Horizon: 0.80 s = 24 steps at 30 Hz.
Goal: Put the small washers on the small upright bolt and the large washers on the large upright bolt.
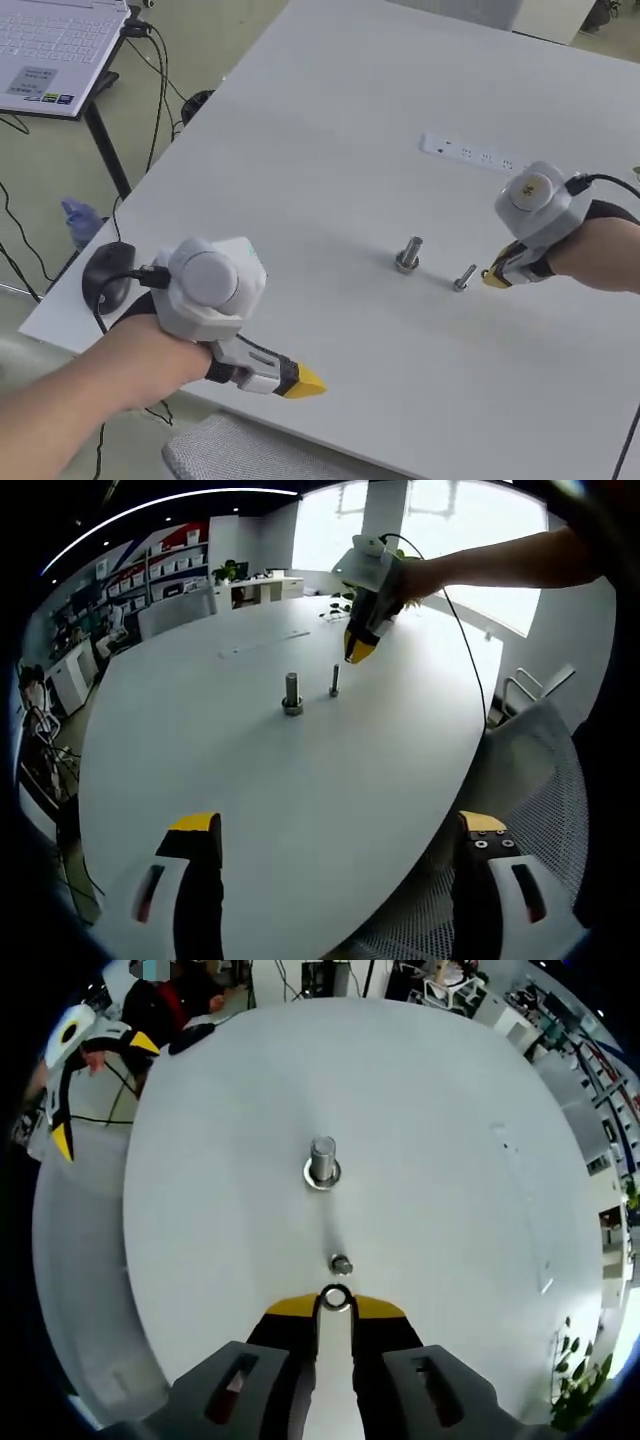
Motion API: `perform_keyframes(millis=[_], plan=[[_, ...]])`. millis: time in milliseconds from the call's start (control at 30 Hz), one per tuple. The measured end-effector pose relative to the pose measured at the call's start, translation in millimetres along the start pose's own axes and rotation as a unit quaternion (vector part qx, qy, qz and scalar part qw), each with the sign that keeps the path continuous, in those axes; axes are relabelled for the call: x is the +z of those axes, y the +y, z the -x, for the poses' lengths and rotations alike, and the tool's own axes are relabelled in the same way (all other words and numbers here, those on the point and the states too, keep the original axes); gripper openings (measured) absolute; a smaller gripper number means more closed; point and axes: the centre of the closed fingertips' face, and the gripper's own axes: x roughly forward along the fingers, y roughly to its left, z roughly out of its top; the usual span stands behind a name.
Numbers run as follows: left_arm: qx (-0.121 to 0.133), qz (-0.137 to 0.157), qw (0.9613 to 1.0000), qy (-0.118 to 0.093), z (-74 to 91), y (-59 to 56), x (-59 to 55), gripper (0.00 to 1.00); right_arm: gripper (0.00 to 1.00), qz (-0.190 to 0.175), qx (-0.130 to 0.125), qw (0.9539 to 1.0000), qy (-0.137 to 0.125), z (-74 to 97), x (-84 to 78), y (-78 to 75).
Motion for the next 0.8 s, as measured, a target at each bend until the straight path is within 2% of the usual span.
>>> perform_keyframes(millis=[267, 433, 800], plan=[[0.003, 0.006, 1.0000, 0.003, 2.8, 1.6, -6.0, 0.95, 0.12, 0.007, -0.002, 1.0000, -0.003, -4.8, 8.7, -5.6], [0.004, 0.006, 1.0000, 0.005, 3.2, 3.2, -8.0, 0.95, 0.12, 0.005, 0.000, 1.0000, -0.003, -11.7, 12.8, -15.0], [0.002, 0.009, 0.9999, 0.007, 2.6, 5.0, -9.5, 0.93, 0.12, 0.005, 0.005, 1.0000, 0.005, -17.0, 12.1, -10.4]])
